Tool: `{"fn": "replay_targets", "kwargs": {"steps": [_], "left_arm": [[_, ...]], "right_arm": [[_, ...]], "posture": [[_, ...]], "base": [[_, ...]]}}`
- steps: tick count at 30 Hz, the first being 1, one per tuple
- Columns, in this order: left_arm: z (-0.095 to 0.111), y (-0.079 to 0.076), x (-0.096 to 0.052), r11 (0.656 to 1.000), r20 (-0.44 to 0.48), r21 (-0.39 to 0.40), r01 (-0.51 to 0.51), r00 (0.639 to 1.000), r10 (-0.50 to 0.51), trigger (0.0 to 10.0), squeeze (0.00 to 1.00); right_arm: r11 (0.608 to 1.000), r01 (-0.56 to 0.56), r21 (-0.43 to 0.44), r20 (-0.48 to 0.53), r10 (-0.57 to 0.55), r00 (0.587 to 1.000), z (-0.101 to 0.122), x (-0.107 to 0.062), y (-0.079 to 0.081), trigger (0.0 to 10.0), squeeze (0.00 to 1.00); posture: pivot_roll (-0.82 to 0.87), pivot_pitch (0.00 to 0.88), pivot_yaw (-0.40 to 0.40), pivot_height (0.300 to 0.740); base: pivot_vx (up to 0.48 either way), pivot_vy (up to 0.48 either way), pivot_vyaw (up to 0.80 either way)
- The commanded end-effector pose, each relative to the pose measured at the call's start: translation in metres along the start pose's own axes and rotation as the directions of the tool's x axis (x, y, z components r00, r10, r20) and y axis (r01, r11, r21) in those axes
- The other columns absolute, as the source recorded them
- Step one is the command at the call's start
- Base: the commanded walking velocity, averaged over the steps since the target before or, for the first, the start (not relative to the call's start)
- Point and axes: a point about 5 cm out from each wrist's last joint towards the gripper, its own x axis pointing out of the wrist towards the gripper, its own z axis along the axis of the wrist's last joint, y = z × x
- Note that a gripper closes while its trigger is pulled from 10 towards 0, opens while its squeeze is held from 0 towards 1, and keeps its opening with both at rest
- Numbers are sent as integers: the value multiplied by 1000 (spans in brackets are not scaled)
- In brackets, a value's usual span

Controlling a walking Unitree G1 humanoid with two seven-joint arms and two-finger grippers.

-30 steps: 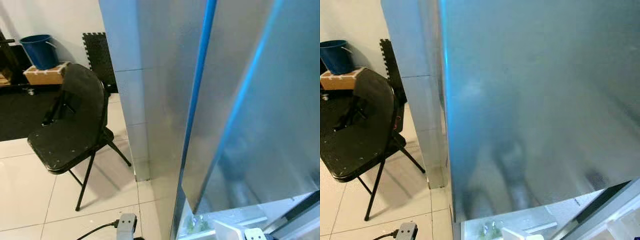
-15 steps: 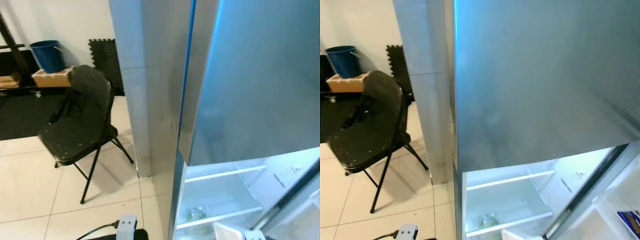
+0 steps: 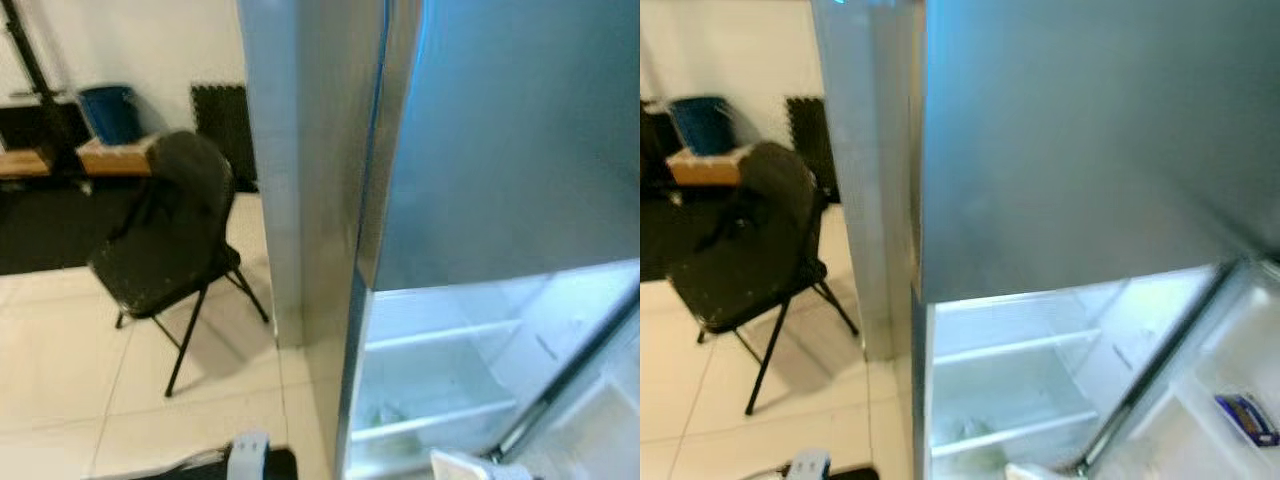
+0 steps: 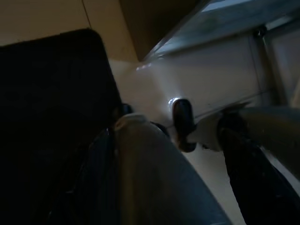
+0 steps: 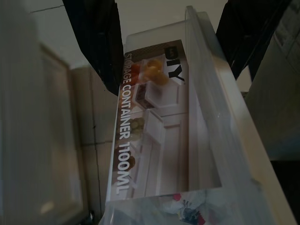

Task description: Restocking fridge

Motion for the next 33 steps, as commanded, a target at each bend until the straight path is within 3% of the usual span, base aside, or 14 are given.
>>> {"fn": "replay_targets", "kwargs": {"steps": [1, 16, 27, 33], "left_arm": [[-1, 3, -1, 1000, -4, 7, -9, 1000, 9, 10000, 0], [0, 4, -1, 1000, -6, 16, -13, 1000, 13, 10000, 0], [-1, 3, -1, 1000, -11, 17, -5, 1000, 6, 10000, 0], [-2, 3, -1, 1000, -17, 15, -3, 1000, 3, 10000, 0]], "right_arm": [[1000, 3, 5, 40, -3, 999, 11, 1, -2, 10000, 0], [1000, -1, 5, 40, 1, 999, 11, 1, -1, 10000, 0], [1000, -3, 8, 41, 2, 999, 11, 1, 0, 10000, 0], [1000, -8, 8, 42, 8, 999, 12, 2, 3, 10000, 0]], "posture": [[-39, 0, -46, 740], [-39, 0, -45, 740], [-36, 0, -42, 740], [-35, 0, -41, 740]], "base": [[0, 0, 0], [0, 0, 0], [0, -464, 0], [0, 0, 0]]}}
